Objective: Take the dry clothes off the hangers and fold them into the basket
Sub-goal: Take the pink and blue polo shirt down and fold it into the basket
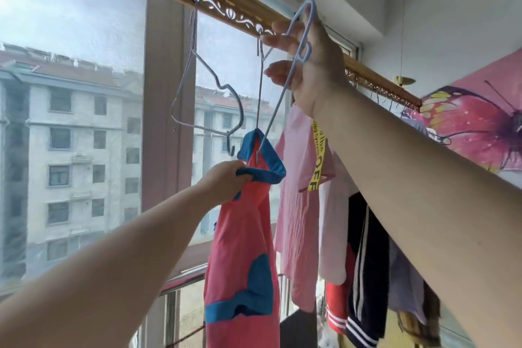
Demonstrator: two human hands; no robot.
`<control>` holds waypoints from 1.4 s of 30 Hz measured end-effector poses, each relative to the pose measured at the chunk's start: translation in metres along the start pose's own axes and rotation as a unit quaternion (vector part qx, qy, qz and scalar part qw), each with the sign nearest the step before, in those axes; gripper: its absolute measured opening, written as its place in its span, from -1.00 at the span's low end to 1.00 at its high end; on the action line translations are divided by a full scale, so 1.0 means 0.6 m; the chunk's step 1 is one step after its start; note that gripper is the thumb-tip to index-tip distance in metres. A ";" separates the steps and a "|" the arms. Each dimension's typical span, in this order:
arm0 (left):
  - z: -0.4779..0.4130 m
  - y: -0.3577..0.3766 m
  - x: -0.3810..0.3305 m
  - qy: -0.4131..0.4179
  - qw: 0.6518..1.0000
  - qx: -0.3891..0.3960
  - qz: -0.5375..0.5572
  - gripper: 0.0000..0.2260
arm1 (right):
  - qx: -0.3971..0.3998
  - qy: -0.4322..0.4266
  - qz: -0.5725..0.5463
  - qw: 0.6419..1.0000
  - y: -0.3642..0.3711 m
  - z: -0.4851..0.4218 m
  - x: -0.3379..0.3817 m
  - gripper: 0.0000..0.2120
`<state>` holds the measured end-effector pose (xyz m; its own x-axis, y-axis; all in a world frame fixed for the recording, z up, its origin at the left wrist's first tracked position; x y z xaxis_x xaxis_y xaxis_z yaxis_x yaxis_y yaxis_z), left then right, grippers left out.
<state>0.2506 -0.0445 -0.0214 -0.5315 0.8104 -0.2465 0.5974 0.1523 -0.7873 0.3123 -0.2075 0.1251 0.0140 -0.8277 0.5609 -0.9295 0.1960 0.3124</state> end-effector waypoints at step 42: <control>0.071 0.092 0.026 -0.256 0.818 0.192 0.478 -0.73 | -0.138 0.107 -0.131 0.976 -0.137 0.131 -0.129 -0.60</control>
<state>0.2495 -0.0474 -0.0930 -0.1730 0.0979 -0.9800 0.7064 -0.6811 -0.1927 0.3585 -0.2006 -0.0042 0.3423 -0.7454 0.5721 -0.7491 0.1510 0.6450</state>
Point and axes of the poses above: each hand's wrist, its own z-axis away from the middle knuckle, its own y-axis out of the palm, x = y × z, the point moved 3 cm from there along -z, towards the middle knuckle, and after that the axes turned 13 degrees about -z, right-handed, at the moved point
